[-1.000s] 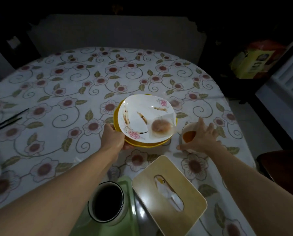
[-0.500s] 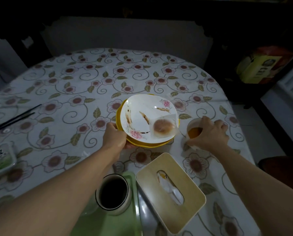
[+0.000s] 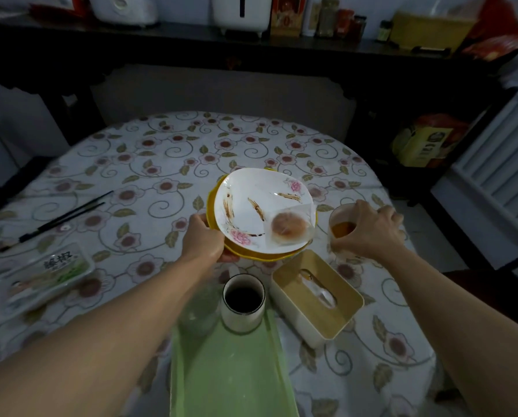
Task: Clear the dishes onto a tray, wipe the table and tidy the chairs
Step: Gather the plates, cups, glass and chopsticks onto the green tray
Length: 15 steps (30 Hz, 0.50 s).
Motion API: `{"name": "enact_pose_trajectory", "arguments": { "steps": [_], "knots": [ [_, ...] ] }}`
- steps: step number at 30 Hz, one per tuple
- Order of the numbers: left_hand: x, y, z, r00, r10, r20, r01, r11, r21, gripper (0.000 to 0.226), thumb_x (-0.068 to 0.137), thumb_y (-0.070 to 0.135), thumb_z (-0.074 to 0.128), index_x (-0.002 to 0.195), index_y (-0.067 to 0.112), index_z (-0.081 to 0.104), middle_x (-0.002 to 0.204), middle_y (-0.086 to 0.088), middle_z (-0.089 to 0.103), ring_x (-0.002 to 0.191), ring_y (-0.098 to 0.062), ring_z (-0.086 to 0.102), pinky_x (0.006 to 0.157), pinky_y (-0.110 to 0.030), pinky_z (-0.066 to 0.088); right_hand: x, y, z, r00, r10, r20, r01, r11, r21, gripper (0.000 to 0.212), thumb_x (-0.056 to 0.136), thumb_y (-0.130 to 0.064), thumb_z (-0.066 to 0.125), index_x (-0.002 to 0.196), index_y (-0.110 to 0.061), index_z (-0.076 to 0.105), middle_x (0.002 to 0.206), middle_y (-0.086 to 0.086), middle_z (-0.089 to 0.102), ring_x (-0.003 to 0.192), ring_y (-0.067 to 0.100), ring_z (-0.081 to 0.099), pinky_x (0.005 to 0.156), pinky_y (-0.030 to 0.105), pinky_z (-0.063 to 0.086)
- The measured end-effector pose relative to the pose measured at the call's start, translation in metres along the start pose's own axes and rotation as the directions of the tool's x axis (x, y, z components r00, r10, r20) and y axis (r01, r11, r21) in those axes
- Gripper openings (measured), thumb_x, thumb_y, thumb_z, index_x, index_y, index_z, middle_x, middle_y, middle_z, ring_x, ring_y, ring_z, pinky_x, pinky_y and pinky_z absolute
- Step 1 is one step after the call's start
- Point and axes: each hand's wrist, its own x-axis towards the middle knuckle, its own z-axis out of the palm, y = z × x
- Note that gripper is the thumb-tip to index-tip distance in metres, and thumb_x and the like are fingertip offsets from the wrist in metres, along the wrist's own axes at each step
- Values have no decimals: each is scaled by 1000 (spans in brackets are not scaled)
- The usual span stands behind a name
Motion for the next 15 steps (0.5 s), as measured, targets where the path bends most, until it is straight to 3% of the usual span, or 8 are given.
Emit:
{"name": "enact_pose_trajectory", "arguments": {
  "steps": [6, 12, 15],
  "knots": [
    [-40, -25, -52, 1000, 13, 20, -14, 1000, 22, 30, 94, 5, 49, 120, 16, 41, 106, -15, 65, 62, -26, 70, 44, -30, 56, -64, -12, -4, 1000, 9, -13, -8, 1000, 16, 98, 55, -45, 80, 136, -27, 28, 136, 17, 25, 129, 39, 21, 102, 53, 34],
    [-78, -59, -90, 998, 4, 56, -7, 998, 58, 21, 91, 9, 56, 108, 13, 45, 102, -14, 64, 66, -28, 71, 52, -39, 60, -114, -22, 2, 1000, 7, 11, -7, 999, 34, 101, 51, -47, 80, 136, -26, 28, 138, 16, 22, 132, 39, 16, 103, 58, 34],
    [-97, -77, -102, 998, -6, 65, 0, 996, 85, 19, 91, 12, 57, 105, 15, 44, 96, -14, 65, 60, -28, 70, 49, -33, 57, -134, -23, 5, 1000, -13, 25, 13, 1000, -2, 100, 53, -47, 79, 136, -26, 27, 136, 17, 25, 129, 39, 21, 102, 56, 34]
  ]
}}
